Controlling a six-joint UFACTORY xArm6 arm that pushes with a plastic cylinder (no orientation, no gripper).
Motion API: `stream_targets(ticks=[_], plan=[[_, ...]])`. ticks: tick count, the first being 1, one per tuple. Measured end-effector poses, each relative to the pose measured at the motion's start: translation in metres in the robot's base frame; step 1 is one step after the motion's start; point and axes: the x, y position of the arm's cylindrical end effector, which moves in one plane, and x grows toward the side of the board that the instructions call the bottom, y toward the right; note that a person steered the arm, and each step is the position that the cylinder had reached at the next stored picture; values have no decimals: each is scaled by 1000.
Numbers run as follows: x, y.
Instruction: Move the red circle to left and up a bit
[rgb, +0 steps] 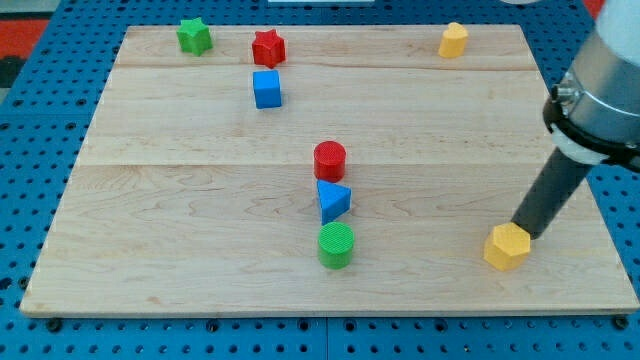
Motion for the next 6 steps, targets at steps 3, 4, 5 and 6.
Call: stream_targets(ticks=[3, 4, 5, 6], plan=[[-76, -133], [-76, -206], [-77, -248], [-67, -272]])
